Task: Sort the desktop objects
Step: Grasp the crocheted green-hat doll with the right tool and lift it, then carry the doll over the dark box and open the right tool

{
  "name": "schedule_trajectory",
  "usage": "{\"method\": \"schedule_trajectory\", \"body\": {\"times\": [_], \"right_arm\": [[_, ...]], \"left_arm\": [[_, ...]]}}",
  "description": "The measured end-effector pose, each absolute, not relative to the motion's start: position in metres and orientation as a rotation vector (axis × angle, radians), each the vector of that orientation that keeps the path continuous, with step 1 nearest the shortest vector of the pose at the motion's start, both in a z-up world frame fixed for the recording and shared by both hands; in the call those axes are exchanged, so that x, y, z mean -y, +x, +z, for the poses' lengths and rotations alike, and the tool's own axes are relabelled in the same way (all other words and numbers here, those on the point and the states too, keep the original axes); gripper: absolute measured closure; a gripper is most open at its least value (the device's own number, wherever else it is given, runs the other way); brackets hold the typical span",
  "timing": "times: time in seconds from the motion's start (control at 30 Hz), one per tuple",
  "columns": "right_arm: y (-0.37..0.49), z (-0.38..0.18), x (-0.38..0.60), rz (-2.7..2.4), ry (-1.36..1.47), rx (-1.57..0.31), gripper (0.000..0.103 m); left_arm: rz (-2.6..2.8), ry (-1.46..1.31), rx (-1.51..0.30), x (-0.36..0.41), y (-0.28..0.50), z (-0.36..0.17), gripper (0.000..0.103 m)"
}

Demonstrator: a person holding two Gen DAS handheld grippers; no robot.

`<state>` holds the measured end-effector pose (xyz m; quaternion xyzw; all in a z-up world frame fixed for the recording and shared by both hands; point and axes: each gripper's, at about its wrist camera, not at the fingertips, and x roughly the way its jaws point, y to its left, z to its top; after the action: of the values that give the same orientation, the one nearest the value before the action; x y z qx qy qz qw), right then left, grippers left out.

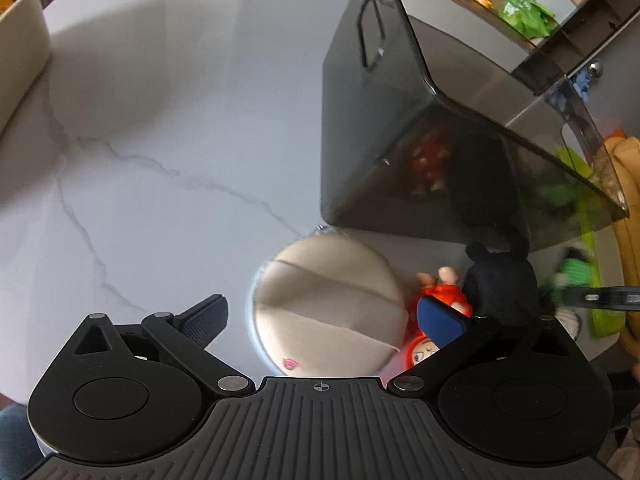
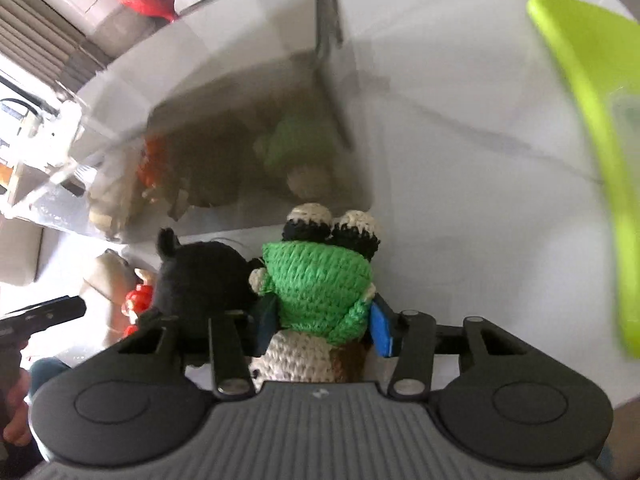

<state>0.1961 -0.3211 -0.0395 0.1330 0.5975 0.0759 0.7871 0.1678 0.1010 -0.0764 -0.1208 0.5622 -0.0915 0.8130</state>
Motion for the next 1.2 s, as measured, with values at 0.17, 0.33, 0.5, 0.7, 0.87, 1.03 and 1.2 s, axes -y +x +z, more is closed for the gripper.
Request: {"method": "schedule_trajectory", "body": {"times": [0.17, 0.33, 0.5, 0.7, 0.87, 1.03, 1.2], "right_arm": [[0.174, 0.044, 0.321, 0.22, 0.269, -1.164, 0.063], [0.191, 0.122, 0.283, 0.332, 0.209, -0.973, 0.063], [0.271, 0.116, 0.208, 0.346, 0.132, -0.955, 0.063], [0.353, 0.023, 0.126, 0.316, 0.114, -1.279, 0.063], [0.376, -0.026, 0.097, 0.313, 0.095, -1.455, 0.059], [0.371, -0.021, 0.097, 0.342, 0.081, -1.46, 0.044], [0.325, 0.034, 0.144, 0.434, 0.146, -1.26, 0.037]], "left_arm": [[-0.19, -0.233, -1.18, -0.115, 0.171, -0.067, 0.0], [-0.229, -0.282, -1.193, -0.118, 0.171, -0.075, 0.0], [-0.28, -0.332, -1.228, -0.112, 0.168, -0.086, 0.0], [-0.319, -0.291, -1.195, -0.114, 0.156, -0.081, 0.0], [-0.278, -0.357, -1.211, -0.131, 0.163, -0.089, 0.0], [-0.248, -0.394, -1.25, -0.139, 0.166, -0.09, 0.0], [-0.373, -0.273, -1.213, -0.089, 0.165, -0.065, 0.0]]}}
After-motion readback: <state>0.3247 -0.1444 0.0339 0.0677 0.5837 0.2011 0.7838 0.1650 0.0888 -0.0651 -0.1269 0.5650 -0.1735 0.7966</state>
